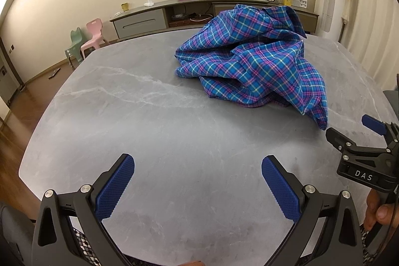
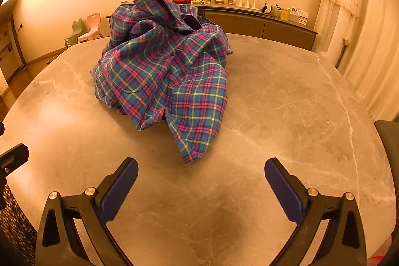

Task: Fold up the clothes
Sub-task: 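Move both grippers toward the crumpled plaid shirt on the table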

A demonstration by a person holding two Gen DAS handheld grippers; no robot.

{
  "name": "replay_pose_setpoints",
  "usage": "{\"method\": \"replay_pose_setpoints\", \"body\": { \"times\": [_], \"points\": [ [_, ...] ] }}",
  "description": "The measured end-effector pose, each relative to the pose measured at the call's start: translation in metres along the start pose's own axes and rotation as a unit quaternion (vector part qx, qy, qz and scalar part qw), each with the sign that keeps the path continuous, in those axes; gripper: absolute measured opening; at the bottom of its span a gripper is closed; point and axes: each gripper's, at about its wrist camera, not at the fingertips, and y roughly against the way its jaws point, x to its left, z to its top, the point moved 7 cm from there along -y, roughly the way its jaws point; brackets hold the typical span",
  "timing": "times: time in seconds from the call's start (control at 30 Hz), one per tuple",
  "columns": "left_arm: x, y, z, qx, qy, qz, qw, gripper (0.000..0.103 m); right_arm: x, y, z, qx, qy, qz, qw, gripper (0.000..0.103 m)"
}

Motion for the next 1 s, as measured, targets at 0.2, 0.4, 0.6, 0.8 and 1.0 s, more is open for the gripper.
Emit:
{"method": "replay_pose_setpoints", "body": {
  "times": [0.2, 0.4, 0.6, 0.8, 1.0],
  "points": [
    [-0.005, -0.002, -0.004, 0.008, -0.013, -0.006, 0.9999, 0.103, 0.003, 0.003, -0.002, 0.003, 0.006, -0.002, 1.000, 0.102],
    [-0.002, -0.008, -0.011, 0.025, 0.000, -0.016, 0.9996, 0.103, 0.011, 0.003, 0.000, 0.008, 0.020, -0.005, 1.000, 0.102],
    [-0.015, -0.019, -0.020, 0.046, -0.060, 0.018, 0.9970, 0.103, 0.014, 0.006, 0.001, 0.003, 0.027, -0.007, 1.000, 0.102],
    [-0.021, -0.021, -0.024, 0.059, -0.075, 0.007, 0.9955, 0.103, 0.015, 0.010, 0.003, -0.003, 0.030, -0.005, 1.000, 0.102],
    [-0.027, -0.017, -0.020, 0.060, -0.072, -0.012, 0.9955, 0.103, 0.016, 0.013, 0.002, -0.007, 0.032, -0.002, 0.999, 0.102]
  ]
}}
